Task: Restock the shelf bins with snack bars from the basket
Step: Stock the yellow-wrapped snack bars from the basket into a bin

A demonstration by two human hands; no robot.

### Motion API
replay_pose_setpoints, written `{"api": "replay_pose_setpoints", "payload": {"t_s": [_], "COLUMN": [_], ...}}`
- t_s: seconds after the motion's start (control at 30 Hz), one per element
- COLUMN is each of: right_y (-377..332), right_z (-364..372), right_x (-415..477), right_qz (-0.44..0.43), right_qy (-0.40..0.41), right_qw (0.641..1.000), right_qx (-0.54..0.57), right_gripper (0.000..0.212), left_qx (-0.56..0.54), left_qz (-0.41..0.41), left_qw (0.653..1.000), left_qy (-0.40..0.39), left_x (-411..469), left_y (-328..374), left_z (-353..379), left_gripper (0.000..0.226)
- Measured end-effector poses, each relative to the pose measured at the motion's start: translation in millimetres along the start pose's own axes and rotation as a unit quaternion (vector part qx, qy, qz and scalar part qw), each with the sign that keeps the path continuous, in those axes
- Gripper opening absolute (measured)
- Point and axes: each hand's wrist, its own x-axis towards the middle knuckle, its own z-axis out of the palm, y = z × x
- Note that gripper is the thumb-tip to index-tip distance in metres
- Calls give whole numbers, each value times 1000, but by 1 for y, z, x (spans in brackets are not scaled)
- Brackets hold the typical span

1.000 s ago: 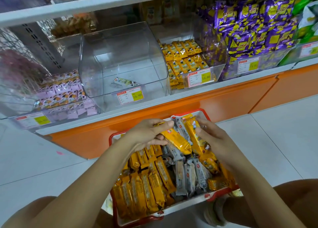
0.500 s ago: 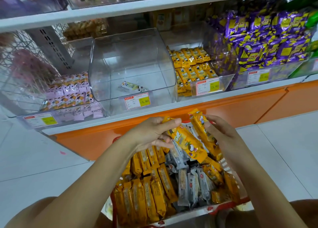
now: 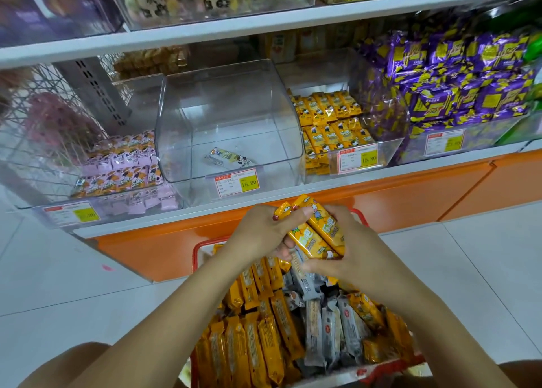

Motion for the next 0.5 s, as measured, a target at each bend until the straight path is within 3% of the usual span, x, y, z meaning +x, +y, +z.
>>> {"api": "replay_pose_setpoints", "payload": {"t_s": [0.13, 0.27, 0.37, 0.43, 0.5], "right_y": [-10, -19, -16, -15, -15], "right_z": [3, -18, -61, -92, -116], "right_x": [9, 26, 62, 95, 126], "right_qz": [-84, -67, -19, 8, 43], "right_qy": [132, 179, 234, 269, 275], "right_qw": [980, 978, 969, 959, 951], "right_qx": [-125, -81, -74, -85, -137], "right_gripper": [73, 69, 68, 73, 72], "left_qx": [-25, -48, 78, 181, 251], "left_qz": [17, 87, 189, 232, 247], "left_qw": [1000, 995, 963, 922, 895], "left_qy": [1, 25, 177, 250, 273], "left_x": [1, 2, 9, 14, 21], "left_y": [9, 25, 24, 19, 13], "left_z": [0, -10, -27, -41, -51], "left_gripper": [41, 27, 8, 14, 24]}}
